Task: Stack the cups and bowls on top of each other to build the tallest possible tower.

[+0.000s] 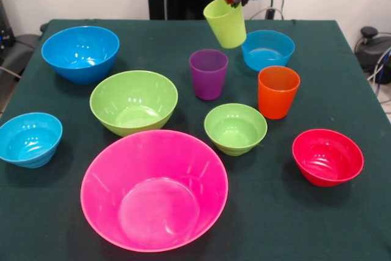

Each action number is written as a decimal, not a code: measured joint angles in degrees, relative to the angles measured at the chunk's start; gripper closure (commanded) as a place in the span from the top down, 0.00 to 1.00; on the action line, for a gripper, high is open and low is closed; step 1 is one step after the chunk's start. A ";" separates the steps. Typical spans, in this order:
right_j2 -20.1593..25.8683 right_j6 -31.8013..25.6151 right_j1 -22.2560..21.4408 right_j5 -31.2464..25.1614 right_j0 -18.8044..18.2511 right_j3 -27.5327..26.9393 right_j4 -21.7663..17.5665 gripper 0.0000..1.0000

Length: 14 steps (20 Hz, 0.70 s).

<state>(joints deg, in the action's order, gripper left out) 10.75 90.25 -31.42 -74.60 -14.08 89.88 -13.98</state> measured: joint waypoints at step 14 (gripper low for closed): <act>0.02 0.00 1.54 -6.69 0.00 -4.10 0.00 0.00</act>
<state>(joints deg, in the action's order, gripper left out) 10.77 90.25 -29.89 -81.29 -14.08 85.78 -13.98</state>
